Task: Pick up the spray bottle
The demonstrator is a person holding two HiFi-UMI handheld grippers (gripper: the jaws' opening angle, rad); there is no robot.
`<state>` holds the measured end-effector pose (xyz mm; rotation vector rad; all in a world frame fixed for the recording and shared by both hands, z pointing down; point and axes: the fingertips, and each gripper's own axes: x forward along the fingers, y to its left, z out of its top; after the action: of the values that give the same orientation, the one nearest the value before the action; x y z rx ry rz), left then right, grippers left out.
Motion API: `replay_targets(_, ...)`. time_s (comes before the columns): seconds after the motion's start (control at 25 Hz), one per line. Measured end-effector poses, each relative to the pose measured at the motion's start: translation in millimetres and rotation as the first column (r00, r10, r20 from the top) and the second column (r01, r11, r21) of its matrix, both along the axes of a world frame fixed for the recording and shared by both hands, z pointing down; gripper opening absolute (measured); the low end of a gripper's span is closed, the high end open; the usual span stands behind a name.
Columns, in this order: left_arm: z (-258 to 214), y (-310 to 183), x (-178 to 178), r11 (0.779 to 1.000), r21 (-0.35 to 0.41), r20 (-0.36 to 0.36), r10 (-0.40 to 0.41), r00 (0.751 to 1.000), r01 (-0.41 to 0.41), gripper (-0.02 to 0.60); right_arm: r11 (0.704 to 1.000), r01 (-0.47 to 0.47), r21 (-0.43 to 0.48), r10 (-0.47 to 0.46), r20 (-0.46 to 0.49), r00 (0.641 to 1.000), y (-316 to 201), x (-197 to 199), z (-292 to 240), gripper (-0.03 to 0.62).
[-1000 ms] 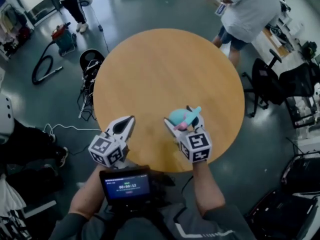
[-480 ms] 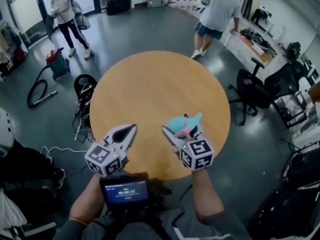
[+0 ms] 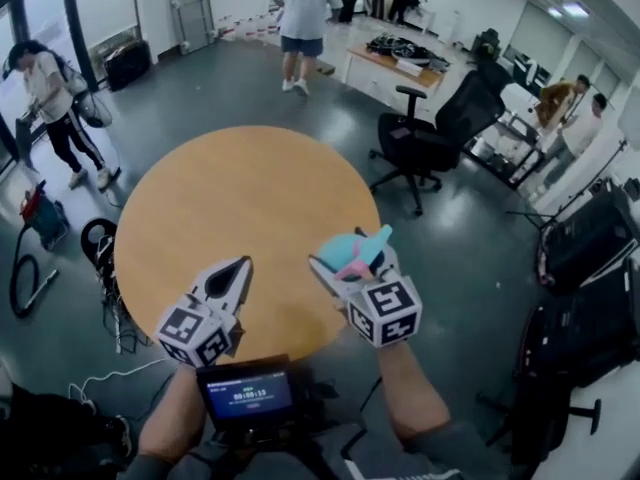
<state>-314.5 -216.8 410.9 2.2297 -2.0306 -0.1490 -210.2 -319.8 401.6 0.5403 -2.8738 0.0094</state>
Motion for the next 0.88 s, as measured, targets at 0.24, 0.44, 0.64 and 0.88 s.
replay_targets(0.24,10,-51,88,0.968,-0.039,0.031,0.249,0.968,-0.248,0.004,0.962,-0.271,0.046,0.27,0.016,0.963,-18,112,-15,0.428)
replay_targets(0.44,12,-77,153,0.909,-0.052,0.066,0.416,0.907,-0.414,0.003,0.891,-0.453,0.02,0.453,0.032,0.891,-21,197,-11,0.428)
replay_targets(0.64,15,-82,207,0.833,-0.053,0.077,0.553,0.829,-0.551,0.005,0.809,-0.588,0.008,0.587,0.043,0.808,-3,256,-12,0.428)
replay_targets(0.88,8,-88,247,0.753,-0.048,0.07,0.657,0.75,-0.656,0.004,0.725,-0.688,0.028,0.686,0.047,0.726,14,310,-21,0.428)
